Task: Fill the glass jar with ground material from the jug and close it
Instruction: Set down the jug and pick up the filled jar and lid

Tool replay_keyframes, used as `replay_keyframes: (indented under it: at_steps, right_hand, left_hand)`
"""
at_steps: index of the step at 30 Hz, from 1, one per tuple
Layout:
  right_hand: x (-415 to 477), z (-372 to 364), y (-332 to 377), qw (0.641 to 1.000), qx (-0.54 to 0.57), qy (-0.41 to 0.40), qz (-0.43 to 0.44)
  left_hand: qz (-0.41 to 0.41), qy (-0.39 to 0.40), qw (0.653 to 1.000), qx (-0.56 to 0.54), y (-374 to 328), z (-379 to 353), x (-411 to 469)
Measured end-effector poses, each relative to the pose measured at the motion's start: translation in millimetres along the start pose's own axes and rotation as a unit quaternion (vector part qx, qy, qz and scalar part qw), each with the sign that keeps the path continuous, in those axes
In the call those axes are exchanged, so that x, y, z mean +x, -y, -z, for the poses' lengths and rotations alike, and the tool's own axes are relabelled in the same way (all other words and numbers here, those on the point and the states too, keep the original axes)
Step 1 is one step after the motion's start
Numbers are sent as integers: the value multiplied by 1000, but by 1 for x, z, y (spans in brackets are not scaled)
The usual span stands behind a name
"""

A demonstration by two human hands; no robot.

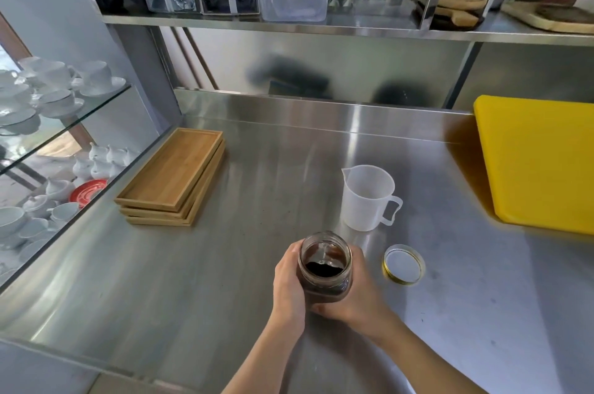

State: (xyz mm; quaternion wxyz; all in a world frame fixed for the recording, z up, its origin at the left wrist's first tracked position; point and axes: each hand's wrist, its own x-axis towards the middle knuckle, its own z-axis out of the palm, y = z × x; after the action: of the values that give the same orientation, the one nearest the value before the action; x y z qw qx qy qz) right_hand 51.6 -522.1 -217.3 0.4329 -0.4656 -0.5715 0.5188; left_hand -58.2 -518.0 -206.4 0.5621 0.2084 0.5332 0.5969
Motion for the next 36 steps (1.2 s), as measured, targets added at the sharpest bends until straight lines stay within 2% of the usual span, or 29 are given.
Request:
replay_keyframes:
  at_steps: [6,16,21,23,25,28,30,31,34,36]
  right_hand:
    - [-1,0,-10,999,-24,1,-21]
    - [-2,6,-16,999,-33,13,-32]
    - [1,23,-16,991,-77,95,-58]
    - [3,41,-15,979,-131,140,-65]
    - [7,61,-13,967,-203,142,-49]
    - [18,83,-10,955,-296,9,-13]
    - [28,94,-11,928,-366,-75,-5]
    - [33,99,-12,910,-405,-86,-21]
    - [39,109,-17,855,-504,-29,-115]
    - [40,112,-23,837,-524,11,-159]
  left_hand:
    - [-35,13,997,61,9,4,4]
    - [-67,38,992,100,14,6,9]
    - [-91,40,991,85,17,8,5]
    - [-120,43,988,90,17,13,0]
    - [-153,59,979,123,16,17,-8]
    - [-195,96,952,215,18,20,-14]
    - [-200,115,936,264,20,18,-17]
    - [-206,117,929,285,21,16,-19]
    - [-231,98,911,327,26,14,-22]
    - [-235,84,902,352,28,14,-22]
